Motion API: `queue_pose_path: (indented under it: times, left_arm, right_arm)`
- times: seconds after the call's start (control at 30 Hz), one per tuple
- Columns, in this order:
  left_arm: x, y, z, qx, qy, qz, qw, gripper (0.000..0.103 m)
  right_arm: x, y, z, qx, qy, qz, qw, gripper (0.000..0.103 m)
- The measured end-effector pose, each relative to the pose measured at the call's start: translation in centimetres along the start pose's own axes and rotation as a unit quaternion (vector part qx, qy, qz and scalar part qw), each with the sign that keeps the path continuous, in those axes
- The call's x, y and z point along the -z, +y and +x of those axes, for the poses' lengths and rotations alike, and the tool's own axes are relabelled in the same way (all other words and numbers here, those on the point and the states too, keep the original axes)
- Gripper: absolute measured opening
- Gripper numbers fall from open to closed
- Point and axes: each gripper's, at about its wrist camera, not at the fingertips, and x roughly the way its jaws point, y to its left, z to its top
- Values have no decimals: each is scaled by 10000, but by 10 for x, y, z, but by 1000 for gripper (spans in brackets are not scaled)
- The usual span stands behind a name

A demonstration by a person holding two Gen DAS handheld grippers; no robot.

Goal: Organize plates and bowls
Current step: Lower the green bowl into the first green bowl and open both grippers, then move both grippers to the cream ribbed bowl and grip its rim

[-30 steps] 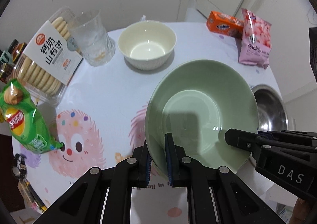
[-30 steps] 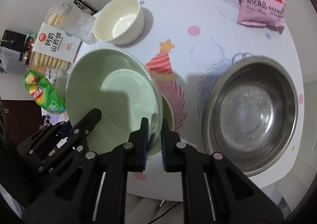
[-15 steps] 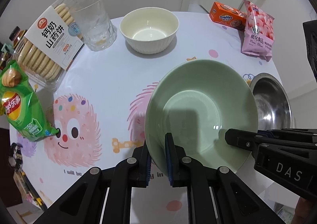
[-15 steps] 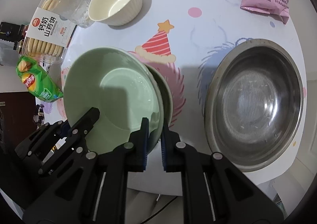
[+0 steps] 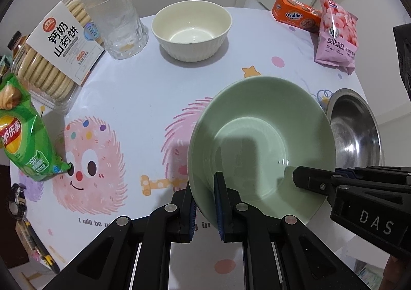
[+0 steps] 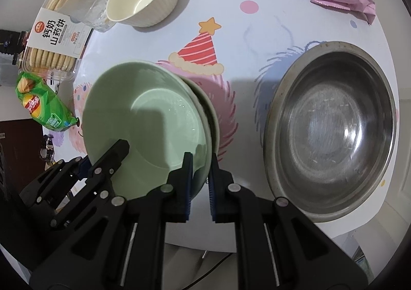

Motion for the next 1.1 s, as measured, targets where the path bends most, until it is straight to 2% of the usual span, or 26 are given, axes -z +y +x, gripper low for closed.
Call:
queue_pose_path:
  times: [0.03,0.1,0.17,0.2,0.33,0.4,0.43,0.5,0.6,0.73,0.97,1.1]
  left_arm:
    - [-1,0,0,16,5,-25,10000,15]
    - [-2,1,1,235,-1,-49,9997,37]
    - [-2,2,1,255,19,-65,9997,81]
    - [-1,3,-2,252,-61,-69,9996,87]
    - [-3,1,-18,29,-325,42,9995,91]
    - [-6,4,-24,14,-381,-29,9993,94]
    - [-8,6,-27,29,-397,-81,9992,103]
    - [-13,12,-34,64,-508,-167,9985,103]
    - [-22,22,-37,133,-584,-303,9977,103]
    - [-33,32,-38,137,-596,-427,9972,103]
    - [-59,44,-43,150,-669,-522,9963,103]
    - [-76,48,-38,217,-622,-536,9964,103]
  right_arm:
    - [0,0,0,21,10,-1,10000,15]
    - [0,-2,-1,27,-6,98,9999,17]
    - [0,-6,-4,-49,-77,216,9997,21]
    - [-1,-6,-6,-54,-87,220,9997,27]
    - [-1,-7,-20,-65,-345,265,9990,60]
    - [-3,-6,-29,-50,-494,245,9985,65]
    - [-5,-6,-33,-103,-515,263,9983,67]
    - [-8,-7,-38,-203,-556,317,9977,69]
    - [-14,-7,-48,-281,-705,415,9962,80]
    - [-25,-5,-56,-316,-859,496,9946,80]
    - [-50,-6,-57,-570,-853,817,9914,81]
    - [-67,-5,-58,-538,-923,898,9902,81]
